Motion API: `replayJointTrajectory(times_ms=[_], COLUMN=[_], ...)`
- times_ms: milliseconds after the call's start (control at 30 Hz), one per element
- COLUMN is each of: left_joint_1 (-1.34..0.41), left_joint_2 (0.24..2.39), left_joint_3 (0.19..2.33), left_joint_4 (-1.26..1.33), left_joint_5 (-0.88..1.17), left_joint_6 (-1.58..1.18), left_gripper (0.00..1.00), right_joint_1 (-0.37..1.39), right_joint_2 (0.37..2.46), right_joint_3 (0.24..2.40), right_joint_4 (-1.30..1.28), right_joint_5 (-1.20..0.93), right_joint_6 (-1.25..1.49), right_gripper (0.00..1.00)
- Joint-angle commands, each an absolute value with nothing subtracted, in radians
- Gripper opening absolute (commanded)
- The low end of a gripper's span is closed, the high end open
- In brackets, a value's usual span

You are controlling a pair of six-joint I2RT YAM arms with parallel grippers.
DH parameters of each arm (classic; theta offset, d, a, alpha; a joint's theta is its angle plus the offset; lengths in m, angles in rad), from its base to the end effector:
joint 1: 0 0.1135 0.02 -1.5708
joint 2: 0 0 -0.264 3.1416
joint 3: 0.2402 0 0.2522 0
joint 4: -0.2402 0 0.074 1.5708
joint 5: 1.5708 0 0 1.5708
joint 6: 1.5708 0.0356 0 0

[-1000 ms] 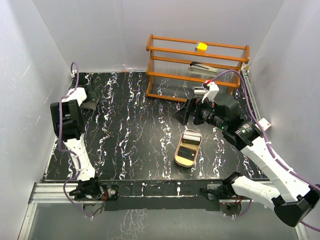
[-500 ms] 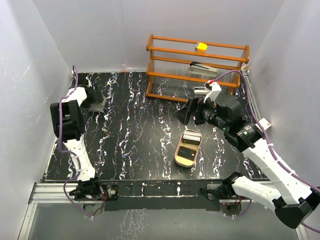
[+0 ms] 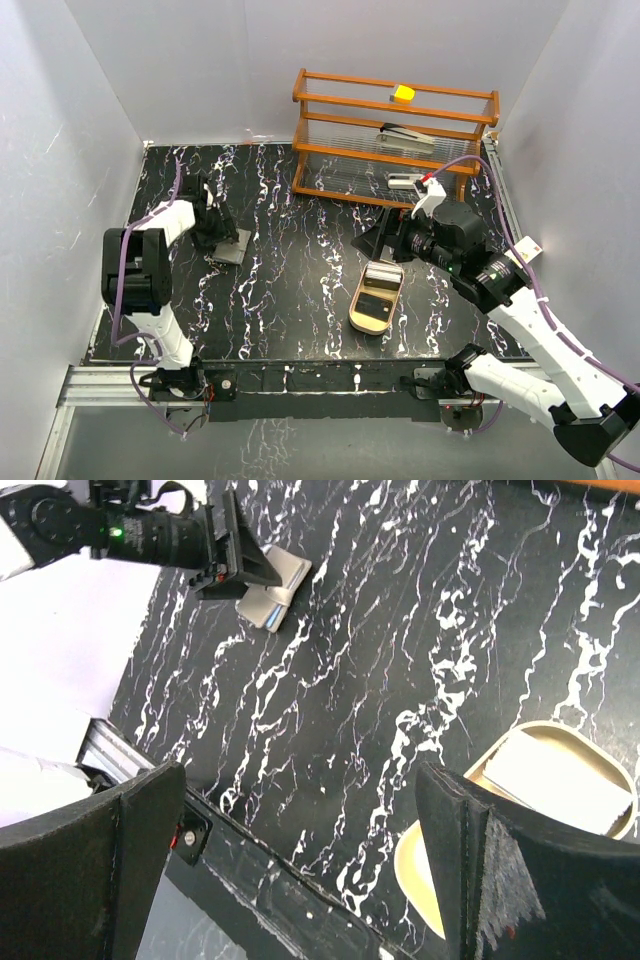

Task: Put the credit cards into the card holder
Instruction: Move the card holder to the center of the board.

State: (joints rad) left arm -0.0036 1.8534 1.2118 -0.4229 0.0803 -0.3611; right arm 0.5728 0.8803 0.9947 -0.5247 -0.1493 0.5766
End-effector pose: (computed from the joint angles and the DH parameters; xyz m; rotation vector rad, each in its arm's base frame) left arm 0.3789 -0.0042 0.1727 -0.4438 2.6115 -0.2289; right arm 0.1555 0.1066 0.3610 -0.0983 2.0858 0.8741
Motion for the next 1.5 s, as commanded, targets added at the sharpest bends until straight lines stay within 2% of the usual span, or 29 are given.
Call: replayJointTrajectory(times_ms=[0, 233, 533, 633, 700, 800, 900, 1200, 1467], left_joint_1=[-0.036, -0.105, -0.136, -0.137, -0.135, -0.134, -0.134, -0.136, -0.204], left_joint_2=[1.686, 1.462, 1.277, 1.233, 1.210, 1.230, 1.292, 1.433, 1.410], left_joint_3=[1.023, 0.783, 0.627, 0.634, 0.658, 0.700, 0.727, 0.690, 0.636], left_joint_4=[-0.430, -0.334, -0.178, -0.219, -0.264, -0.324, -0.354, -0.269, -0.169], left_joint_5=[0.161, 0.269, 0.497, 0.483, 0.396, 0.266, 0.228, 0.373, 0.498], left_joint_6=[-0.500, -0.603, -0.725, -0.723, -0.689, -0.636, -0.608, -0.597, -0.711], left_gripper=[0.68, 0.70, 0.68, 0.64, 0.64, 0.61, 0.57, 0.49, 0.41], right_joint_1=[0.567, 0.567, 0.569, 0.568, 0.569, 0.579, 0.599, 0.691, 0.774], right_joint_2=[0.847, 0.854, 0.909, 0.950, 0.973, 0.989, 1.016, 1.140, 1.244], right_joint_3=[0.970, 0.966, 0.943, 0.955, 0.964, 0.957, 0.957, 1.033, 1.041], right_joint_4=[-0.512, -0.565, -0.552, -0.564, -0.558, -0.525, -0.498, -0.521, -0.489], right_joint_5=[-0.177, -0.172, -0.158, -0.149, -0.156, -0.154, -0.145, -0.065, -0.006], right_joint_6=[0.609, 0.627, 0.691, 0.705, 0.715, 0.728, 0.734, 0.721, 0.729], right_gripper=[0.97, 0.96, 0.90, 0.87, 0.86, 0.82, 0.76, 0.55, 0.50])
